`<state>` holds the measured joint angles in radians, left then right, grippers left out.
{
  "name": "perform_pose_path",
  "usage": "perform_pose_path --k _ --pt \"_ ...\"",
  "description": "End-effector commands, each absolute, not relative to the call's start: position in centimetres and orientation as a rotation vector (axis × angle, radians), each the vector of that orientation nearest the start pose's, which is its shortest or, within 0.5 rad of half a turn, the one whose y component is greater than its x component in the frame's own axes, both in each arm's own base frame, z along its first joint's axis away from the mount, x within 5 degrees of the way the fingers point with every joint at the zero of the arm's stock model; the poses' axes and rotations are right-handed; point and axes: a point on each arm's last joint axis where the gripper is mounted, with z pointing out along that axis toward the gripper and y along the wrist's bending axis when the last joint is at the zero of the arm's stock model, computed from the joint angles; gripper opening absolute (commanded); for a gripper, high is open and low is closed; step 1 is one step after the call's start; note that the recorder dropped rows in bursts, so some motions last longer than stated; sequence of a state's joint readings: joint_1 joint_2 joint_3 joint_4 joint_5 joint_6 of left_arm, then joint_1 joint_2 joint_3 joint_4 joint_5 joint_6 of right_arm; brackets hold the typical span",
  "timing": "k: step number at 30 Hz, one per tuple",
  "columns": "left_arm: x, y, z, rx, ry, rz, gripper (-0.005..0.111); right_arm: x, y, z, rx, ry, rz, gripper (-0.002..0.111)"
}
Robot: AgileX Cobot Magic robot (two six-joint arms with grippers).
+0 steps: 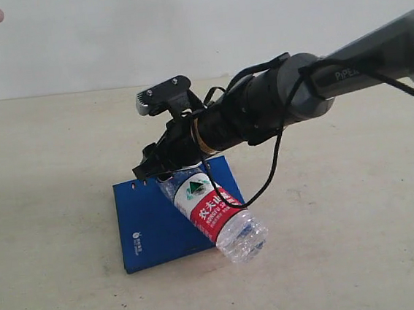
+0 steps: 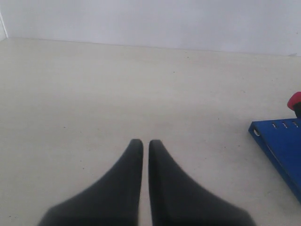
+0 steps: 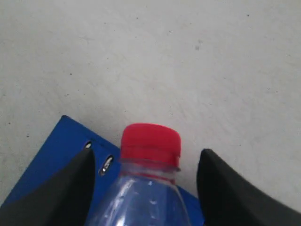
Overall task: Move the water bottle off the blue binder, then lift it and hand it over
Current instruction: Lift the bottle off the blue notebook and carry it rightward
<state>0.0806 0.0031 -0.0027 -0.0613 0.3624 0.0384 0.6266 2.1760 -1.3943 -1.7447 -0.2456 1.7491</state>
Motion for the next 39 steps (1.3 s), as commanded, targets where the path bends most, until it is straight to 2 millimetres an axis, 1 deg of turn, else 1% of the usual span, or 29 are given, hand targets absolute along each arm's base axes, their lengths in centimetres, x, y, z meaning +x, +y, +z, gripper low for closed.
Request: perform_pose_path --k 1,4,5,7,10,12,16,18,20,23,26,28,31,33,35,39 --pt "5.3 0.2 18.2 -0.069 1.834 0.012 0.004 36.2 28.9 12.8 -0.863 2.201 0.586 0.03" --pt "5.3 0.2 18.2 -0.069 1.834 0.012 0.004 36.0 29.1 12.9 -0.879 2.201 0.615 0.005" --pt "5.3 0.2 18.2 -0.069 1.834 0.012 0.004 35.9 29.1 13.0 -0.885 2.201 0.632 0.0" --pt "5.3 0.2 18.2 -0.069 1.834 0.012 0.004 35.8 29.2 13.3 -0.888 2.193 0.641 0.0" --pt "5.3 0.2 18.2 -0.069 1.834 0.012 0.004 35.9 29.1 14.5 -0.873 2.168 0.633 0.0" --pt "5.3 0.2 18.2 -0.069 1.834 0.012 0.004 36.1 28.8 15.8 -0.833 2.143 0.601 0.0" --pt "5.3 0.2 18.2 -0.069 1.834 0.012 0.004 36.5 28.0 19.4 -0.743 2.065 0.508 0.0" --pt "5.3 0.2 18.2 -0.069 1.834 0.012 0.004 36.6 27.2 21.2 -0.684 2.024 0.442 0.0" --pt "5.3 0.2 18.2 -0.069 1.834 0.012 0.004 36.6 26.1 22.7 -0.607 1.994 0.346 0.0" --pt "5.3 0.2 18.2 -0.069 1.834 0.012 0.004 36.2 23.9 24.2 -0.53 1.948 0.158 0.0" --pt "5.3 0.2 18.2 -0.069 1.834 0.012 0.004 35.8 21.7 24.5 -0.524 1.909 -0.089 0.0" --pt "5.3 0.2 18.2 -0.069 1.834 0.012 0.004 35.4 20.4 23.9 -0.533 1.902 -0.241 0.0" --pt "5.3 0.2 18.2 -0.069 1.834 0.012 0.004 35.0 18.7 23.0 -0.475 1.91 -0.393 0.0" --pt "5.3 0.2 18.2 -0.069 1.834 0.012 0.004 34.8 18.1 22.6 -0.42 1.917 -0.43 0.0" --pt "5.3 0.2 18.2 -0.069 1.834 0.012 0.004 34.8 17.8 22.7 -0.359 1.914 -0.436 0.0" --pt "5.3 0.2 18.2 -0.069 1.834 0.012 0.004 34.7 17.6 23.4 -0.245 1.907 -0.37 0.0"
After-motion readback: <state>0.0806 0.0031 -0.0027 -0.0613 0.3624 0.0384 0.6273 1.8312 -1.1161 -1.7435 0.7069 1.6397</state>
